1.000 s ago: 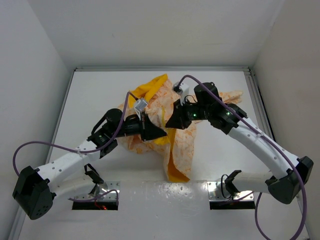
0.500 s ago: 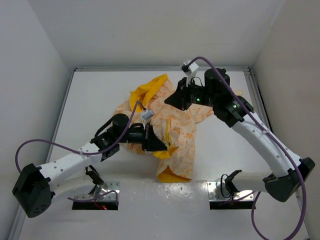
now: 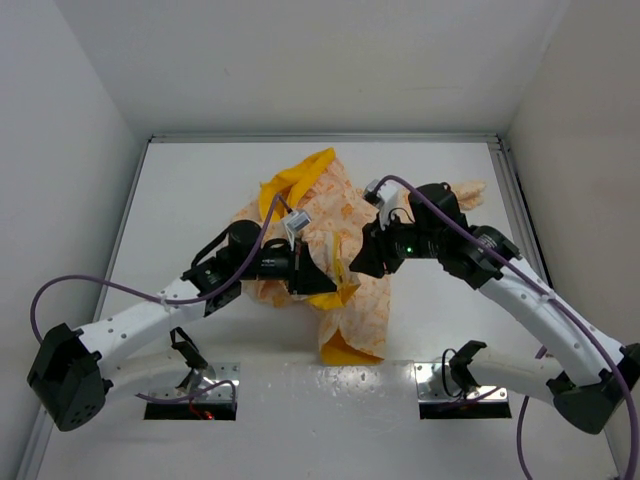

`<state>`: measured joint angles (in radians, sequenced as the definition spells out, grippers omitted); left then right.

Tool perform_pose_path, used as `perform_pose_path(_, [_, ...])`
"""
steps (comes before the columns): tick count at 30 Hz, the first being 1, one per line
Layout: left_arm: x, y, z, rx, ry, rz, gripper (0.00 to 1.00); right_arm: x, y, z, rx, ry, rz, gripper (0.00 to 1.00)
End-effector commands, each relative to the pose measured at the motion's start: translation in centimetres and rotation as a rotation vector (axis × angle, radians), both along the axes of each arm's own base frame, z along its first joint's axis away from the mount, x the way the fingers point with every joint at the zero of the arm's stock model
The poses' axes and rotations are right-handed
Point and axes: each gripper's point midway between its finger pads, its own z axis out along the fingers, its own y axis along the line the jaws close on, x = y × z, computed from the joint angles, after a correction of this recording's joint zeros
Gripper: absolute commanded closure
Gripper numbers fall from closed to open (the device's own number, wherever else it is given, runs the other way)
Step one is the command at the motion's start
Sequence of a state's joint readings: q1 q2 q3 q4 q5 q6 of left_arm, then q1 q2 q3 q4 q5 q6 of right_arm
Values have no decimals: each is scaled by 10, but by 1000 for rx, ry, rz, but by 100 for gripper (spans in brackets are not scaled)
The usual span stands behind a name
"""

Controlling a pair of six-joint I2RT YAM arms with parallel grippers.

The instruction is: Zip up the jacket

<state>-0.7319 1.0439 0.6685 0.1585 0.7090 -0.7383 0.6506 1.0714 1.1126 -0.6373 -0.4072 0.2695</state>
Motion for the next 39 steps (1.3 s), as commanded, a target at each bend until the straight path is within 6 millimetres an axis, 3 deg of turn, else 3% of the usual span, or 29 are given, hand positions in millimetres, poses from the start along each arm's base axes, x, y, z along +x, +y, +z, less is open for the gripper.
perform_pose_path(1, [12, -4, 17, -10, -32, 48, 100, -2, 0, -2, -24, -12, -9, 65])
perform_pose_path(4, [17, -3, 14, 12, -19, 81, 100, 0, 1, -8, -54, 37, -46, 80])
perform_pose_path(8, [20, -4, 18, 13, -20, 90, 100, -3, 7, -6, -47, 77, -42, 81])
perform_pose_path(20, [22, -5, 19, 13, -20, 90, 100, -2, 26, -7, -7, 126, -22, 70])
perform_pose_path(25, [21, -7, 23, -2, -23, 82, 100, -4, 33, -10, -9, 133, 6, 70])
perform_pose_path(31, [19, -6, 28, -18, -36, 73, 100, 0, 33, -15, -24, 119, -1, 64])
perform_pose_path(39, [11, -7, 32, -50, -48, 31, 100, 5, 35, -18, -27, 106, -9, 65])
